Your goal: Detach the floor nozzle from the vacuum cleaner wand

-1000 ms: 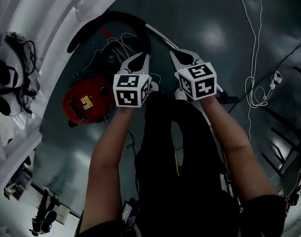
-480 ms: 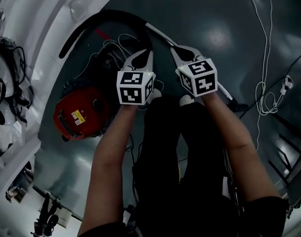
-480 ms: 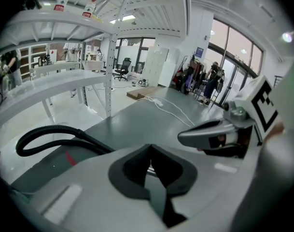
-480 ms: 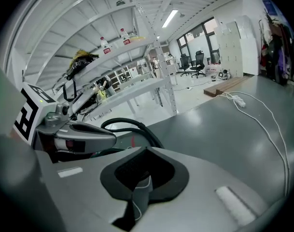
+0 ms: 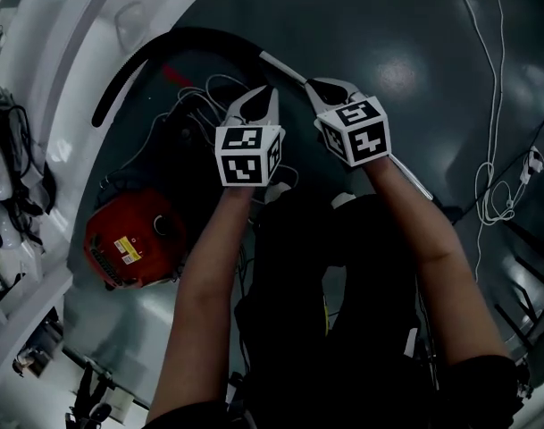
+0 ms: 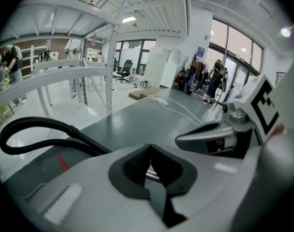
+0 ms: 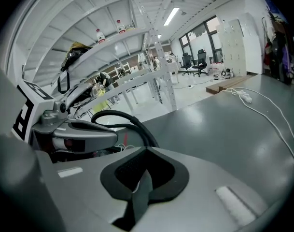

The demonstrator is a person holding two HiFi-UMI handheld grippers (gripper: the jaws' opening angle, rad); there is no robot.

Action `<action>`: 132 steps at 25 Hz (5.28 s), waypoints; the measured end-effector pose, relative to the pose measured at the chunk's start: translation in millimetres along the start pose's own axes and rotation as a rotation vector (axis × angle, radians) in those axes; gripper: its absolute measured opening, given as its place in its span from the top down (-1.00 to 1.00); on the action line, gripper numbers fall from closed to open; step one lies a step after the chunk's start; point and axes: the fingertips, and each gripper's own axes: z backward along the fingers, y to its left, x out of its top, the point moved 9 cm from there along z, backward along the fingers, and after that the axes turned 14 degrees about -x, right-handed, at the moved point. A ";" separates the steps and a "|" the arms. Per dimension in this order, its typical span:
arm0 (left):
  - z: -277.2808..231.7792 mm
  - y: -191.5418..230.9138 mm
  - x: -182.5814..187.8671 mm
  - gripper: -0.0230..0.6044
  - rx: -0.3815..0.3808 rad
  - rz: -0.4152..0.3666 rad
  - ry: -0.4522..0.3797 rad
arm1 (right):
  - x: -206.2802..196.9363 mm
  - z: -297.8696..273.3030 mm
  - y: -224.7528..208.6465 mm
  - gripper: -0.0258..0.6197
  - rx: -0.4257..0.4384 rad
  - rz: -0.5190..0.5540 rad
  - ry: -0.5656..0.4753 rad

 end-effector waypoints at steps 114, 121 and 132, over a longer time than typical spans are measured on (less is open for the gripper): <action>-163.8 228.4 -112.8 0.90 -0.190 -0.219 -0.027 | -70.3 -260.6 10.1 0.39 0.102 0.423 0.081; -145.3 213.2 -91.6 0.67 -0.301 -0.057 -0.241 | -57.5 -215.5 -12.0 0.39 0.070 0.433 0.001; -146.4 163.8 -54.4 0.53 -0.251 -0.112 -0.173 | -46.7 -183.4 -21.3 0.39 0.019 0.443 -0.061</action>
